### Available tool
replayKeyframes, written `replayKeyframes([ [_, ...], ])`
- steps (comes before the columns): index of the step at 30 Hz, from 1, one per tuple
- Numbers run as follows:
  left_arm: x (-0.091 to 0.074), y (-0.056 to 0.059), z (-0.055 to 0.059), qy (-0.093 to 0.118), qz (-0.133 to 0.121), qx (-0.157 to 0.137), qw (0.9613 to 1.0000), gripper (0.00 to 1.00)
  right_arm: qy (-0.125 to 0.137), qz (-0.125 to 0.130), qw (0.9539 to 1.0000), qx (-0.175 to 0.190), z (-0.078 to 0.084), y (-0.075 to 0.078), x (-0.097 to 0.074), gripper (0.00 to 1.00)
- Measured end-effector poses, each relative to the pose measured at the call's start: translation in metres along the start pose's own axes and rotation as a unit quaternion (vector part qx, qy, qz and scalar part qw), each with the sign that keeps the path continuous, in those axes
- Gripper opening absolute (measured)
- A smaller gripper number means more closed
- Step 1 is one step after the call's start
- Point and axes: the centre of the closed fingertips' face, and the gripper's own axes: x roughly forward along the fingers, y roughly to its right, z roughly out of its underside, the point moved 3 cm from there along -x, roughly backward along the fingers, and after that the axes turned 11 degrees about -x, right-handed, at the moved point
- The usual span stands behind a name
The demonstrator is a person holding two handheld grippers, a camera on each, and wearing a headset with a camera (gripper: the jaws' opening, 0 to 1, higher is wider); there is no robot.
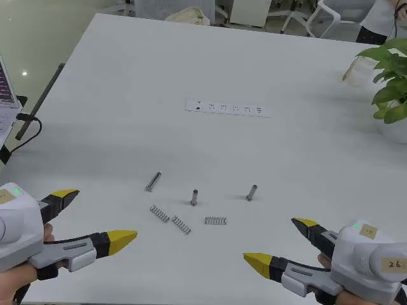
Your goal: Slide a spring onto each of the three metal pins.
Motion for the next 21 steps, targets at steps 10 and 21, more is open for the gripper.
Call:
replayKeyframes([
  [10,0.0007,-0.0009,0.0003,0.000,0.000,-0.002,1.0000,0.85,-0.006,-0.002,1.0000,-0.003,0.0008,-0.0018,0.0010,0.78],
  [21,0.0015,-0.0024,-0.0034,0.001,0.001,0.002,1.0000,0.86,-0.004,-0.001,1.0000,-0.004,-0.0014,-0.0002,0.0021,0.78],
])
